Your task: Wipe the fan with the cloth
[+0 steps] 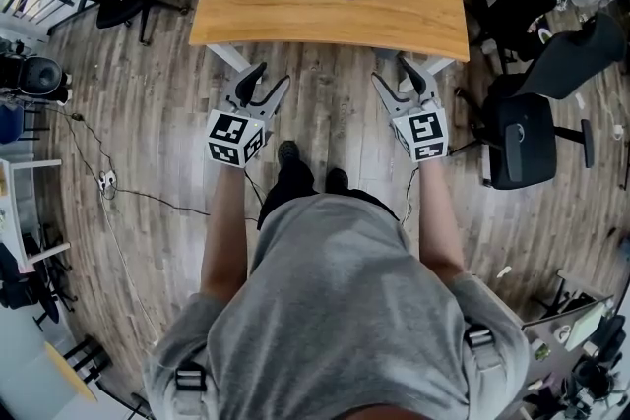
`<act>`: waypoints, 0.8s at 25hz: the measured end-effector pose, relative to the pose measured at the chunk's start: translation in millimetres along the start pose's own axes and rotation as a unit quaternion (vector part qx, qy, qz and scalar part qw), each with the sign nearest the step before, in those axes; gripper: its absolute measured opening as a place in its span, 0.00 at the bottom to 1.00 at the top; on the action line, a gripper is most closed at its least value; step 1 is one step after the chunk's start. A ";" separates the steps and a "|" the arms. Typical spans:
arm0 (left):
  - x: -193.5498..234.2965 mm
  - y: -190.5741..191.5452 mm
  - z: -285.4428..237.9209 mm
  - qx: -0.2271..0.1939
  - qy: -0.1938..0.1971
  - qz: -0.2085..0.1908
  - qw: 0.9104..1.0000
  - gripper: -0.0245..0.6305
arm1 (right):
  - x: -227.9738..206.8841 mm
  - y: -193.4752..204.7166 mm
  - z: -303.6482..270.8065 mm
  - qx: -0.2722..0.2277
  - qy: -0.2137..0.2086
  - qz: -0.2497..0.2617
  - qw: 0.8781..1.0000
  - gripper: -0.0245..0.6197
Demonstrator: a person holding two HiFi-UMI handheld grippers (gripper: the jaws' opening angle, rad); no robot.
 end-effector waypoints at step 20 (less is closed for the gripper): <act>26.2 -4.0 -23.2 0.005 0.005 0.000 1.000 0.40 | -13.1 -1.9 -20.9 0.006 0.008 -0.007 1.000 0.43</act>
Point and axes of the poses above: the fingertips, and each gripper's own axes: z backward along the fingers, x to its left, y out of its underside, the point moved 8 cm from there along z, backward along the fingers, and after that the axes turned 3 degrees about z, right-handed, at the moved point
